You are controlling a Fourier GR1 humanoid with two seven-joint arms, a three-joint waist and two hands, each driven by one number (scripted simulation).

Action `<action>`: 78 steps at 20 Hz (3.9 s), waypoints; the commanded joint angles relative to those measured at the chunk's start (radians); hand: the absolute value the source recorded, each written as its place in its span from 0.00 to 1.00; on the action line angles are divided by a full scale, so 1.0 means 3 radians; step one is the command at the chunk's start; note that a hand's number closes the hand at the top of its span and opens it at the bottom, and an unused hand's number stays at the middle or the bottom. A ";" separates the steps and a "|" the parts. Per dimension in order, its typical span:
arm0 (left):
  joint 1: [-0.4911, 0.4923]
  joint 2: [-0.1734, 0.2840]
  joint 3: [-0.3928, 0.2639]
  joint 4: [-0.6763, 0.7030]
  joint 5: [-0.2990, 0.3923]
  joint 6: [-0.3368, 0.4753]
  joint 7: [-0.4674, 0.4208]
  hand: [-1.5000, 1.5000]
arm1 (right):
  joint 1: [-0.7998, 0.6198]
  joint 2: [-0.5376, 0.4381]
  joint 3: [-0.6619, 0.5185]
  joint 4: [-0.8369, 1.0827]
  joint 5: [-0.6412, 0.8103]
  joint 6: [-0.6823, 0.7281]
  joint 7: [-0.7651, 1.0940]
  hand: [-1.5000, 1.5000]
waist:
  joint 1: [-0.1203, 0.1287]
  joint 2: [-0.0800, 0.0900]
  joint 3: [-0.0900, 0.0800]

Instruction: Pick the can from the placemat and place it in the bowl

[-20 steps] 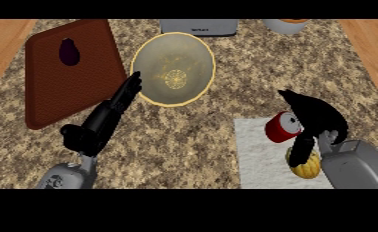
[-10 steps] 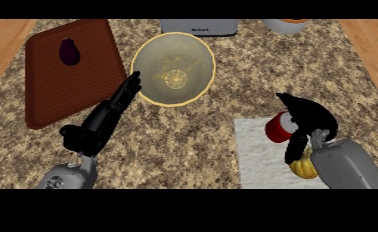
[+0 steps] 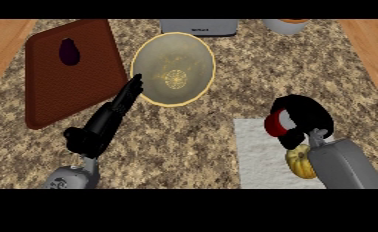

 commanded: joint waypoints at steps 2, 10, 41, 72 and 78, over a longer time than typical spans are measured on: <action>0.0251 0.0007 0.0014 -0.0211 0.0025 -0.0125 0.0053 0.50 | 0.0017 0.0095 -0.0107 0.0088 0.0195 -0.0162 -0.0208 1.00 | 0.0006 0.0001 0.0004; -0.0200 -0.0208 -0.0282 0.0080 -0.0087 -0.0111 0.0047 0.50 | -0.0972 0.1192 0.1500 0.0295 0.0188 -0.0331 0.0857 1.00 | 0.0489 0.0079 0.0001; -0.0279 -0.0151 0.0010 0.0129 -0.0042 -0.0032 0.0141 0.50 | -0.3227 0.1205 0.1867 0.1577 0.0333 -0.2675 0.2360 1.00 | 0.0167 0.0026 -0.0001; 0.0035 -0.0044 0.0152 0.0027 0.0024 -0.0168 0.0014 0.50 | -0.2980 0.1158 0.0512 0.2745 -0.1117 -0.4184 0.0315 0.00 | 0.0044 0.0009 0.0004; 0.0015 -0.0134 0.0105 -0.0144 -0.0069 -0.0021 0.0189 0.50 | -0.2334 0.0718 0.0194 0.2187 -0.1393 -0.4150 -0.0024 0.00 | -0.0046 -0.0017 0.0007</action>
